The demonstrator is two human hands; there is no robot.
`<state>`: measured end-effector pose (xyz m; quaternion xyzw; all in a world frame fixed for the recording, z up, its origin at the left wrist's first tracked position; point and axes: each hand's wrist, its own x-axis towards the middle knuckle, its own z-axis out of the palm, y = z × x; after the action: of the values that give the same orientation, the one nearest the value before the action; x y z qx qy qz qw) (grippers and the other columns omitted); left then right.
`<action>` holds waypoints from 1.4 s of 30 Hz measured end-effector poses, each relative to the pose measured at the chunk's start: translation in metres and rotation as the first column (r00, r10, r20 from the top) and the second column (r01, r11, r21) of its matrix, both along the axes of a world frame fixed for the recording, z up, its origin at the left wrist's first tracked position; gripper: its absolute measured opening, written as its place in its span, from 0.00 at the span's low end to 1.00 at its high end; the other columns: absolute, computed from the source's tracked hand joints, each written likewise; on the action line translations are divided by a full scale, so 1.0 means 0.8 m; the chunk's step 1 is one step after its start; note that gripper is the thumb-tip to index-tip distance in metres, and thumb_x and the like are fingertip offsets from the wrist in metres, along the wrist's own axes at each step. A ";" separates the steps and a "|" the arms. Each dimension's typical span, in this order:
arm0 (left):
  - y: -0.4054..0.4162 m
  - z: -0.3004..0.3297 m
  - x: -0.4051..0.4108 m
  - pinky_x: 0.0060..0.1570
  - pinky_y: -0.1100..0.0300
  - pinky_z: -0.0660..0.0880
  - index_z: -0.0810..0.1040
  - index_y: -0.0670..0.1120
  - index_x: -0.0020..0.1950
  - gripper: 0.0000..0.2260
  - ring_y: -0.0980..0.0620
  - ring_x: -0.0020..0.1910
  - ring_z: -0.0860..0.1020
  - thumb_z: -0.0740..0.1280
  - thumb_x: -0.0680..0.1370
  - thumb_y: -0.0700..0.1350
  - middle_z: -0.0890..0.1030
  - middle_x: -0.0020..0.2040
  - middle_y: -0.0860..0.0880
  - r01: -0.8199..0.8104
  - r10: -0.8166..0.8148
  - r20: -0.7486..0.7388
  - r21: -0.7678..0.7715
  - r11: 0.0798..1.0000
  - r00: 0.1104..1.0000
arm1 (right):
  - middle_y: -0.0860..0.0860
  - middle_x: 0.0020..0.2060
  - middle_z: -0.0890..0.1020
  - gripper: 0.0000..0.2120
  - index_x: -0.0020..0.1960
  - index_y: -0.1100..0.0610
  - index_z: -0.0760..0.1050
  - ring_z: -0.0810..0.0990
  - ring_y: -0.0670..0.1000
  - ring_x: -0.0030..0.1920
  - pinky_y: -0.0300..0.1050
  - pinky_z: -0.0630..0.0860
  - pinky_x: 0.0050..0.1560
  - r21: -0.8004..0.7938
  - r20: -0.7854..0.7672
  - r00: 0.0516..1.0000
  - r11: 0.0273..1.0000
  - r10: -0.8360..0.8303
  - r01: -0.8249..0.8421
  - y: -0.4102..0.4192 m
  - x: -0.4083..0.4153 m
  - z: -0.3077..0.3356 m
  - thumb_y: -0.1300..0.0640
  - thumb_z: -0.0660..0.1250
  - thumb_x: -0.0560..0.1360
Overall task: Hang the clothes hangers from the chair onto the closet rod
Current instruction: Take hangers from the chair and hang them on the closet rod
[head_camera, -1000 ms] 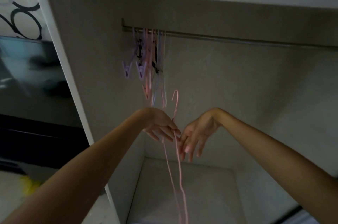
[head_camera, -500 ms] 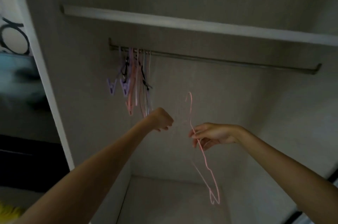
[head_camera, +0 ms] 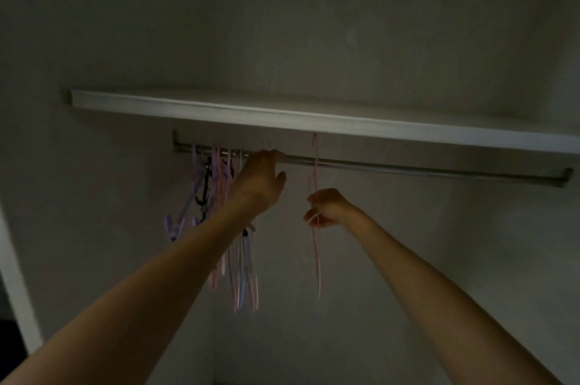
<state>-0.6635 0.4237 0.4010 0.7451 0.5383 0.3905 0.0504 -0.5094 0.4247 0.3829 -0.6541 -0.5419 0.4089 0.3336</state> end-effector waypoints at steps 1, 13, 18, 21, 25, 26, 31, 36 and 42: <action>0.007 0.004 0.000 0.66 0.58 0.66 0.65 0.50 0.72 0.20 0.47 0.69 0.67 0.60 0.80 0.47 0.68 0.71 0.48 0.009 -0.009 -0.049 -0.007 1.000 0.999 | 0.57 0.36 0.80 0.16 0.66 0.66 0.66 0.77 0.50 0.30 0.39 0.75 0.31 -0.041 0.020 1.000 0.999 0.004 -0.003 0.003 -0.003 -0.005 0.61 0.54 0.81; 0.067 0.022 0.039 0.71 0.52 0.58 0.58 0.49 0.76 0.24 0.45 0.74 0.60 0.56 0.81 0.52 0.63 0.75 0.46 0.126 -0.123 -0.465 -0.025 0.992 0.877 | 0.54 0.72 0.66 0.27 0.76 0.54 0.51 0.69 0.55 0.68 0.46 0.68 0.66 0.235 0.507 0.861 0.966 -0.026 -0.109 0.012 0.005 -0.020 0.54 0.56 0.80; 0.086 0.028 0.031 0.58 0.55 0.68 0.73 0.47 0.65 0.16 0.45 0.61 0.73 0.60 0.80 0.51 0.77 0.61 0.46 0.131 -0.059 -0.481 0.116 0.985 0.874 | 0.55 0.72 0.65 0.30 0.76 0.52 0.48 0.68 0.54 0.68 0.38 0.68 0.60 0.191 0.283 0.952 0.966 0.117 -0.176 0.029 -0.007 -0.008 0.62 0.57 0.79; 0.091 0.026 0.005 0.56 0.56 0.67 0.75 0.47 0.62 0.14 0.45 0.60 0.72 0.62 0.79 0.51 0.78 0.59 0.46 0.123 -0.041 -0.451 0.155 0.980 0.891 | 0.55 0.73 0.62 0.32 0.77 0.49 0.48 0.64 0.53 0.71 0.40 0.65 0.65 0.156 0.266 0.944 0.958 0.195 -0.242 0.031 -0.017 -0.010 0.64 0.58 0.79; 0.093 0.020 -0.033 0.51 0.59 0.67 0.75 0.49 0.62 0.14 0.46 0.58 0.73 0.63 0.78 0.51 0.78 0.58 0.45 0.116 -0.053 -0.384 0.141 0.983 0.922 | 0.53 0.76 0.56 0.33 0.77 0.51 0.44 0.58 0.51 0.75 0.38 0.60 0.68 0.091 0.224 0.928 0.942 0.297 -0.323 0.033 -0.050 -0.013 0.62 0.59 0.79; 0.093 0.020 -0.041 0.50 0.59 0.67 0.75 0.49 0.62 0.14 0.46 0.57 0.74 0.63 0.78 0.50 0.78 0.58 0.45 0.108 -0.049 -0.380 0.136 0.985 0.924 | 0.53 0.76 0.55 0.34 0.77 0.51 0.43 0.57 0.51 0.75 0.37 0.60 0.67 0.082 0.217 0.927 0.941 0.306 -0.329 0.036 -0.060 -0.013 0.61 0.59 0.79; 0.098 0.020 -0.076 0.51 0.57 0.70 0.76 0.47 0.61 0.14 0.44 0.58 0.74 0.66 0.77 0.49 0.78 0.56 0.42 0.064 -0.010 -0.383 0.128 0.990 0.924 | 0.51 0.76 0.54 0.36 0.77 0.52 0.40 0.57 0.51 0.75 0.39 0.60 0.69 0.080 0.141 0.927 0.929 0.348 -0.361 0.046 -0.111 -0.019 0.62 0.60 0.79; 0.103 0.015 -0.093 0.50 0.59 0.71 0.73 0.49 0.66 0.18 0.44 0.57 0.76 0.67 0.76 0.47 0.77 0.60 0.44 0.094 -0.075 -0.346 0.039 0.995 0.935 | 0.51 0.75 0.57 0.35 0.77 0.51 0.41 0.61 0.52 0.73 0.41 0.64 0.67 0.109 0.065 0.942 0.936 0.330 -0.335 0.054 -0.129 -0.026 0.63 0.59 0.79; 0.101 0.011 -0.091 0.63 0.55 0.67 0.68 0.47 0.71 0.23 0.45 0.66 0.68 0.66 0.77 0.46 0.72 0.68 0.45 0.082 -0.060 -0.364 0.047 0.995 0.929 | 0.52 0.74 0.60 0.33 0.77 0.52 0.46 0.63 0.52 0.72 0.42 0.65 0.68 0.097 0.095 0.952 0.949 0.292 -0.301 0.055 -0.120 -0.029 0.63 0.60 0.79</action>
<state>-0.7364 0.5041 0.4099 0.8245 0.4987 0.2609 -0.0586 -0.6057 0.4687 0.3598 -0.5617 -0.6686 0.3974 0.2821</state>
